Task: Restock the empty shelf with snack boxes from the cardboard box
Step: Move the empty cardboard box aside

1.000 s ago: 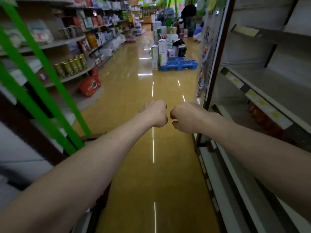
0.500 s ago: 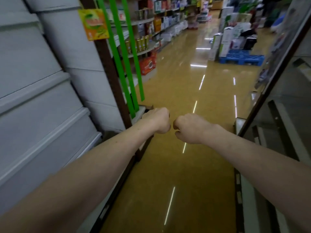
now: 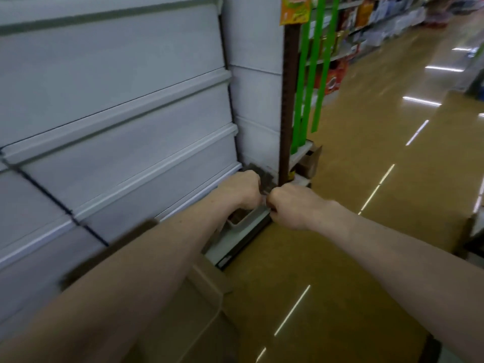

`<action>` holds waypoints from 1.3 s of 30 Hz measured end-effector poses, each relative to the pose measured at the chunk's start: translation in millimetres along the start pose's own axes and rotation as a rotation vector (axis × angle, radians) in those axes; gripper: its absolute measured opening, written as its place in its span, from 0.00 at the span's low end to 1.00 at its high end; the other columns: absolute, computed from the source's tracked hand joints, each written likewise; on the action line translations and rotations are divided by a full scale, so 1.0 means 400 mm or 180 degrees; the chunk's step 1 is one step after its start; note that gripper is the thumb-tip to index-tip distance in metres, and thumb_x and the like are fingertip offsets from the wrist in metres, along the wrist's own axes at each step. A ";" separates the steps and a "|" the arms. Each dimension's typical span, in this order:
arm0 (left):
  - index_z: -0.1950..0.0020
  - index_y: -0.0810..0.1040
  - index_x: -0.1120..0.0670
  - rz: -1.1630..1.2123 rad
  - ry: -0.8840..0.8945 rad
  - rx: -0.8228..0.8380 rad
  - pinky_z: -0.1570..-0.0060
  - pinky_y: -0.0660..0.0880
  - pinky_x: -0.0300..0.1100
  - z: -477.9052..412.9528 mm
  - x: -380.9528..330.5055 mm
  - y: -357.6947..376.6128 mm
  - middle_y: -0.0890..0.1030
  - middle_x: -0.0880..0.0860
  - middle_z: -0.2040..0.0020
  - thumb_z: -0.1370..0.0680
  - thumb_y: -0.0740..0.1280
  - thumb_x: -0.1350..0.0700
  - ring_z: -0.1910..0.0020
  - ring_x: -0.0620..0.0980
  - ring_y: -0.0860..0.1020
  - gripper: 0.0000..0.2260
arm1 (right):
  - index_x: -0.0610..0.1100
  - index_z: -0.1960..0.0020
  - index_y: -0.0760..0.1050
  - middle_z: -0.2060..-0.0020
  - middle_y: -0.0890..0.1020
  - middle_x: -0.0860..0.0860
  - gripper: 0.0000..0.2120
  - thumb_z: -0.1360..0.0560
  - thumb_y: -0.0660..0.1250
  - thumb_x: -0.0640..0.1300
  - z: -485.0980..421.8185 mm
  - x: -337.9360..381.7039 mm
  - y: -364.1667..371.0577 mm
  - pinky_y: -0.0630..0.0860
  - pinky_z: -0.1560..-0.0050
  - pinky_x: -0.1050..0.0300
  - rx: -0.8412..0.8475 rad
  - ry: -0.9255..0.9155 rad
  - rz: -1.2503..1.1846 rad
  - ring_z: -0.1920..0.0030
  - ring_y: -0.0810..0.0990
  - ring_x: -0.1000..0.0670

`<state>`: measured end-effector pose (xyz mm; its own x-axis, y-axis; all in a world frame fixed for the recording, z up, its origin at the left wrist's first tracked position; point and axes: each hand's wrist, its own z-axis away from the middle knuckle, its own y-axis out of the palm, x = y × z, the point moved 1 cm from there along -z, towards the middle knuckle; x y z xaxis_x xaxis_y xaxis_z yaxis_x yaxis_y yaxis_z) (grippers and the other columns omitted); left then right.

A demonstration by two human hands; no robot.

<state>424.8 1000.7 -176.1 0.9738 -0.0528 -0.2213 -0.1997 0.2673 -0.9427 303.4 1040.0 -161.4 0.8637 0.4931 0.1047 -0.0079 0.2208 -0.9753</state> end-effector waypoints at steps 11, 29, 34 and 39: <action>0.34 0.75 0.53 0.0072 -0.0571 0.0142 0.43 0.76 0.48 0.283 0.424 0.098 0.78 0.55 0.38 0.23 0.67 0.54 0.41 0.55 0.77 0.17 | 0.44 0.57 0.73 0.61 0.76 0.48 0.06 0.22 0.61 0.38 -0.043 0.451 0.180 0.71 0.64 0.57 0.0298 -0.0337 0.0003 0.60 0.76 0.49; 0.35 0.74 0.54 0.0157 -0.0376 0.0498 0.46 0.77 0.45 0.725 0.785 0.213 0.78 0.54 0.41 0.22 0.67 0.58 0.45 0.52 0.78 0.15 | 0.46 0.54 0.70 0.64 0.73 0.52 0.05 0.21 0.61 0.38 0.120 1.003 0.365 0.64 0.69 0.64 0.0679 -0.0238 -0.0592 0.66 0.71 0.55; 0.33 0.73 0.52 0.0119 -0.0468 0.0783 0.51 0.72 0.41 0.841 0.835 0.268 0.76 0.52 0.39 0.22 0.67 0.58 0.43 0.51 0.76 0.17 | 0.47 0.55 0.70 0.59 0.77 0.49 0.04 0.21 0.61 0.41 0.198 1.099 0.438 0.71 0.64 0.63 0.1004 -0.0147 -0.0902 0.63 0.75 0.54; 0.31 0.71 0.53 0.0156 -0.0403 0.1000 0.47 0.73 0.43 0.932 0.900 0.310 0.75 0.53 0.36 0.21 0.67 0.57 0.40 0.52 0.75 0.18 | 0.47 0.55 0.71 0.60 0.76 0.49 0.05 0.20 0.60 0.42 0.251 1.203 0.497 0.76 0.61 0.58 0.1181 0.0084 -0.1030 0.60 0.78 0.51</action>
<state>791.3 1373.3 -279.7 0.9736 0.0820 -0.2129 -0.2223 0.5508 -0.8045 666.9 1405.4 -285.4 0.8639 0.3292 0.3813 0.0882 0.6463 -0.7580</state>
